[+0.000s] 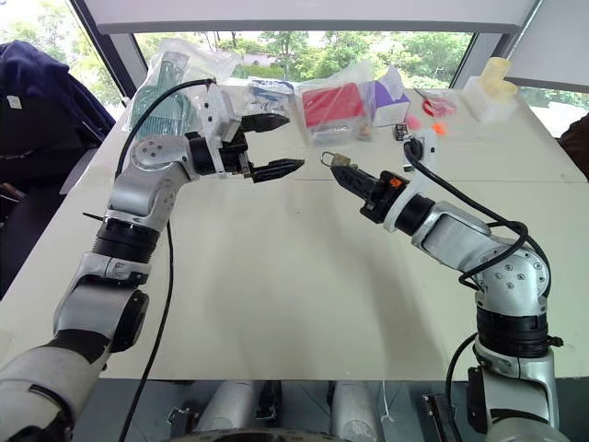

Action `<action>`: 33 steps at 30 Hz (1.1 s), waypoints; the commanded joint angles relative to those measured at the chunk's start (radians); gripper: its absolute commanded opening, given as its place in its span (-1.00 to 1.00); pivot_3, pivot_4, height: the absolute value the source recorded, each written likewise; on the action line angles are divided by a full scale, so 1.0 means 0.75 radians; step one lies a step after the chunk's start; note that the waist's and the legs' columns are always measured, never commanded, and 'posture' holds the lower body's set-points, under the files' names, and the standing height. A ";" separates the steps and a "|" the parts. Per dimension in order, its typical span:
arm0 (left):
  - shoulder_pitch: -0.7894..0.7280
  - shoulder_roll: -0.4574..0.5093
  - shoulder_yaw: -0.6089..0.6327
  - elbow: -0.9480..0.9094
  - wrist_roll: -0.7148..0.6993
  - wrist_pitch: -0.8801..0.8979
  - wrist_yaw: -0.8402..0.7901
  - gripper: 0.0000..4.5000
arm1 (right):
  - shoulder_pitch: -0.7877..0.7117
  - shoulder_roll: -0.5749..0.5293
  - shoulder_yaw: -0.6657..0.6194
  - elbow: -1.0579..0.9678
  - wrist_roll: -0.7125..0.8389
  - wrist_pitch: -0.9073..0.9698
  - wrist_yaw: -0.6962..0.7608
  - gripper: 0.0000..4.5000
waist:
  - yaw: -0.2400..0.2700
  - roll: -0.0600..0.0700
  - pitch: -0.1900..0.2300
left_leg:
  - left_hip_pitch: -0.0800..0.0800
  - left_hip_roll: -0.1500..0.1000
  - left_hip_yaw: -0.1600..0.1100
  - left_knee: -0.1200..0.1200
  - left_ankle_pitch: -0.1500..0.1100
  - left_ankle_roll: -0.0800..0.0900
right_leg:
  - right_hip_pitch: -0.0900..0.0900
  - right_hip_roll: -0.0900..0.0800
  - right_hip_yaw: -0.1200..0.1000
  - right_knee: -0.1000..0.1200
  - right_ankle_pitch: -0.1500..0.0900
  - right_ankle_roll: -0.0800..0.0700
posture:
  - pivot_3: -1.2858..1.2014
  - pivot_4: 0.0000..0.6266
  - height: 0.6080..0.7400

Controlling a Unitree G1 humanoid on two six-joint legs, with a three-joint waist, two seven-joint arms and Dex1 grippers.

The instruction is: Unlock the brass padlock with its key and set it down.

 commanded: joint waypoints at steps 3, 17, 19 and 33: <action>-0.058 -0.041 0.017 0.033 0.014 -0.028 0.003 0.99 | -0.038 -0.001 -0.017 -0.039 0.013 0.002 0.024 -0.99 | -0.002 0.000 0.000 | 0.000 0.000 0.000 0.000 0.000 0.000 | 0.000 0.000 0.000 0.000 0.000 0.000 | 0.03 -0.52 1.00; -0.138 -0.104 0.001 0.239 0.108 -0.194 -0.037 0.99 | 0.018 -0.028 -0.015 -0.143 0.082 0.035 0.081 -0.99 | -0.001 0.000 0.000 | 0.000 0.000 0.000 0.000 0.000 0.000 | -0.001 0.000 0.000 -0.001 0.000 0.000 | 0.03 -0.52 1.00; -0.143 -0.107 0.005 0.259 0.117 -0.211 -0.039 0.99 | 0.026 -0.033 -0.012 -0.150 0.083 0.037 0.092 -0.99 | -0.001 0.000 0.000 | 0.000 0.000 0.000 0.000 0.000 0.000 | -0.001 0.000 0.000 -0.001 0.000 0.000 | 0.03 -0.52 1.00; -0.102 -0.072 0.037 0.163 0.018 -0.031 -0.196 0.99 | 0.038 -0.041 0.005 -0.142 0.038 0.019 0.094 -0.99 | -0.003 0.000 0.000 | 0.000 0.000 0.000 0.000 0.000 0.000 | -0.001 -0.001 0.000 0.000 0.000 0.000 | 0.03 -0.52 1.00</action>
